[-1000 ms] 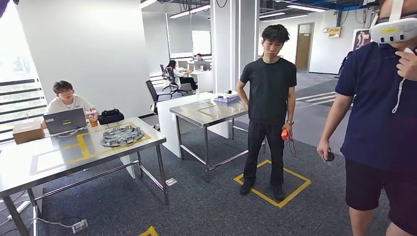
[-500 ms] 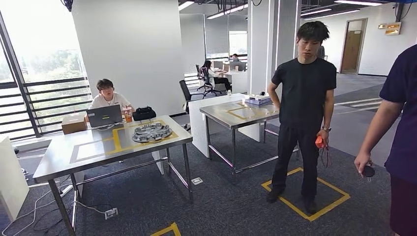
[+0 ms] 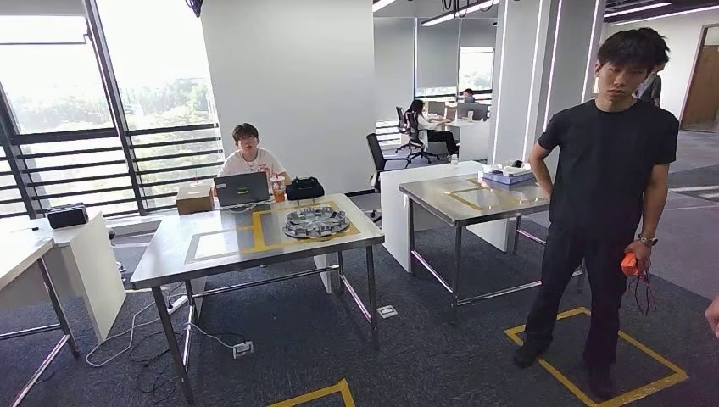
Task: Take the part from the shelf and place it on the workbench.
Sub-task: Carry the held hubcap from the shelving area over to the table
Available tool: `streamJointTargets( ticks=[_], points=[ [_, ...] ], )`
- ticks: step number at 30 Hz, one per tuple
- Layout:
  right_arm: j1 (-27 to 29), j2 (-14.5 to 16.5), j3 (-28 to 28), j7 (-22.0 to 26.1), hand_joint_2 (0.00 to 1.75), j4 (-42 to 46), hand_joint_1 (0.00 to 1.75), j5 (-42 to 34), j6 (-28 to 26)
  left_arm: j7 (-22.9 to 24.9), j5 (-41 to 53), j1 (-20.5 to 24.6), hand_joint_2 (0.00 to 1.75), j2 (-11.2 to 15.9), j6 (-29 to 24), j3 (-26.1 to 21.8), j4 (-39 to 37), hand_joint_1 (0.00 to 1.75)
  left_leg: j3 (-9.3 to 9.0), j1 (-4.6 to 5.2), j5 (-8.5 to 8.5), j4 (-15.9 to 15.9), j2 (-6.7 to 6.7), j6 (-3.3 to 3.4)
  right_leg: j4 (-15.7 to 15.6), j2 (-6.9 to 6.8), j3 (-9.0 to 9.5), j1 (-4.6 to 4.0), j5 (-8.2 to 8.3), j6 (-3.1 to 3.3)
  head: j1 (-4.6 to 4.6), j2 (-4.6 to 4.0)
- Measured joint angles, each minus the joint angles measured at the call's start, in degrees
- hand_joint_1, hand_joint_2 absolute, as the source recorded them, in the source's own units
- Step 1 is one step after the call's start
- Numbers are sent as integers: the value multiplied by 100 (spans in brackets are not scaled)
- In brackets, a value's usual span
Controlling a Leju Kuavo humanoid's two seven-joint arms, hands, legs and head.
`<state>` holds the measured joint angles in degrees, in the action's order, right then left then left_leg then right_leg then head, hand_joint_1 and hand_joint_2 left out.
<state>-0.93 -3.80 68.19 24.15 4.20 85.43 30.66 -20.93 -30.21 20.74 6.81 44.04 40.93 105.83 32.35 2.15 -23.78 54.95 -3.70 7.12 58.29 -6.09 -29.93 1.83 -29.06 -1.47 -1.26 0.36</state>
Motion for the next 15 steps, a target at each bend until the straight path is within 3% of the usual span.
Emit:
streamJointTargets(
  ticks=[1,2,3,5,6,8,9,10,11,13,15],
  points=[
    [1,-8,7,-26,0,5,0,-34,-17,-5,6,2,175,-2,1,-4,-4,175,-113,-35,71,-145,80,5,169,205,-67,-8,-67,7,9,1],
    [13,-13,19,-65,0,8,0,-76,-33,-9,13,-1,175,-5,1,-2,-18,175,-157,-62,110,-210,151,-20,469,421,-228,0,-171,16,25,1],
    [28,-28,34,-108,0,14,0,-117,-45,-10,20,-14,175,-11,2,2,-32,175,-168,-78,110,-221,223,-43,831,545,-451,8,-292,13,29,1],
    [55,-68,65,-176,0,33,0,-170,-62,-11,32,-68,175,-15,2,13,-51,175,-168,-99,69,-187,362,-131,1302,604,-821,34,-361,-63,47,1],
    [59,-84,77,-192,0,42,0,-187,-68,-12,34,-86,175,-16,2,17,-55,175,-169,-119,34,-146,418,-184,1245,604,-863,52,-253,-134,49,1],
    [56,-92,97,-208,0,56,0,-206,-82,-14,37,-100,175,-16,2,20,-57,175,-151,-177,-98,34,492,-337,636,603,-672,101,132,-303,56,1],
    [54,-72,104,-214,0,59,0,-211,-88,-17,41,-102,175,-14,2,20,-58,175,-112,-193,-193,169,515,-422,355,614,-563,117,260,-343,66,0],
    [48,-68,111,-220,0,66,0,-218,-94,-21,50,-107,175,-14,3,20,-57,175,-65,-194,-280,290,530,-489,205,628,-501,123,317,-315,65,-1],
    [43,-58,119,-226,0,73,0,-221,-98,-26,62,-114,175,-13,3,19,-56,175,-22,-189,-347,379,539,-532,196,642,-499,115,295,-244,66,1],
    [37,-58,135,-232,0,87,0,-225,-97,-43,85,-124,175,-9,9,16,-54,175,10,-196,-402,437,547,-561,243,656,-512,106,243,-94,41,3],
    [44,-46,143,-227,0,92,0,-222,-89,-57,92,-127,175,-2,16,8,-50,175,54,-226,-486,561,509,-601,238,655,-478,109,210,-28,25,3]
  ],
)
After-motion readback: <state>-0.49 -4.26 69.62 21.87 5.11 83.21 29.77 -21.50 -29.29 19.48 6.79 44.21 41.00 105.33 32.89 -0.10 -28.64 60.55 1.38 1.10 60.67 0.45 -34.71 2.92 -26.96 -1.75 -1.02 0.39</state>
